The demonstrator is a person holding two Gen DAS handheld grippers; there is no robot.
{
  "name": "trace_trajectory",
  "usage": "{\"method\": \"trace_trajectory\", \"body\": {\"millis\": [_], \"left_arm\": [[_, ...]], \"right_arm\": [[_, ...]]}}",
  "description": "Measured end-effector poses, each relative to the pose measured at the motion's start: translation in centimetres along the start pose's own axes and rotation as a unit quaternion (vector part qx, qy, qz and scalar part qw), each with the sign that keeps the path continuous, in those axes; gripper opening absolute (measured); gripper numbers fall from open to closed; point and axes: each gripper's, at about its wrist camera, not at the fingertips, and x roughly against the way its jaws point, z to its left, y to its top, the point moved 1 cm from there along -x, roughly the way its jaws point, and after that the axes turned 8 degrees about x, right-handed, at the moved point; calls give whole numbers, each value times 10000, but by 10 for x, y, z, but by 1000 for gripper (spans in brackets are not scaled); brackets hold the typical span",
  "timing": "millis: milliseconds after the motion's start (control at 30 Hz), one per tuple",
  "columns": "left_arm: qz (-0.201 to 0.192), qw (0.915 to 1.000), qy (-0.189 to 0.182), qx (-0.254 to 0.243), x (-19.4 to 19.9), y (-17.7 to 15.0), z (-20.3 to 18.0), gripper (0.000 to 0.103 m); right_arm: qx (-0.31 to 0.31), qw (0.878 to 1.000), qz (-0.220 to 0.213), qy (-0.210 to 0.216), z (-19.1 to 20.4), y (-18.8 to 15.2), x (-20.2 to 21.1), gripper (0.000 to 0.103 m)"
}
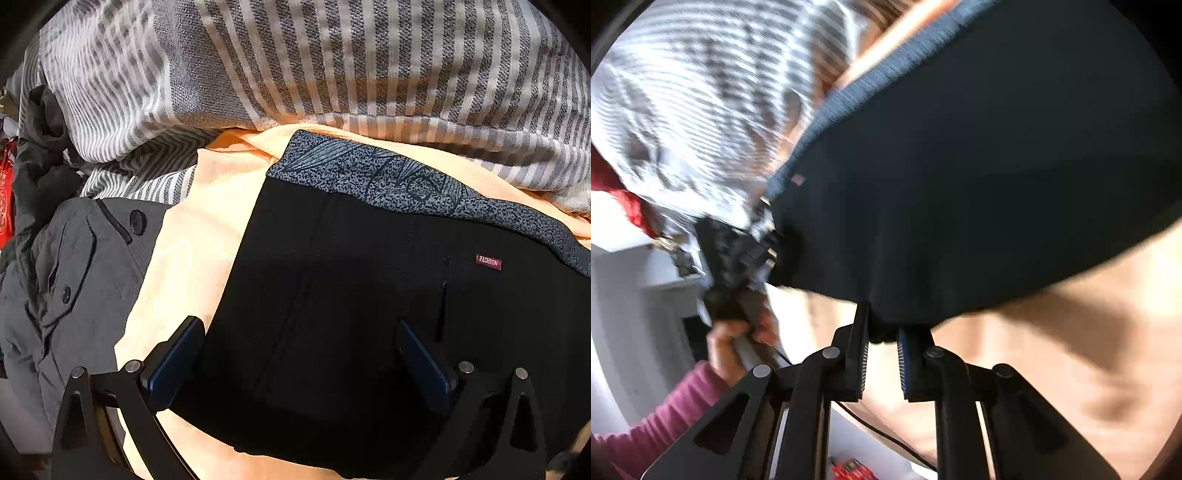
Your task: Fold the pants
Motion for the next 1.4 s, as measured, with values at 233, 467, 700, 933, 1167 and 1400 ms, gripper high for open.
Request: {"method": "trace_trajectory", "body": {"millis": [233, 467, 700, 933, 1167, 1400], "left_arm": [[-259, 9940, -387, -992, 54, -24, -47, 103], [-54, 9722, -1320, -1931, 88, -89, -150, 103], [87, 9720, -939, -2152, 57, -131, -176, 103], [523, 9805, -756, -1736, 74, -125, -176, 103], [550, 9780, -993, -1750, 119, -140, -213, 103], [610, 9624, -1321, -2295, 153, -168, -288, 103]], "right_arm": [[796, 9921, 388, -893, 13, -18, 23, 12], [837, 9760, -582, -1926, 0, 36, 88, 12], [326, 9740, -780, -2102, -51, 63, 106, 30], [137, 9773, -896, -1914, -48, 36, 138, 50], [-202, 9791, -712, -1894, -67, -9, 168, 62], [-863, 9733, -986, -1884, -114, -34, 217, 62]]}}
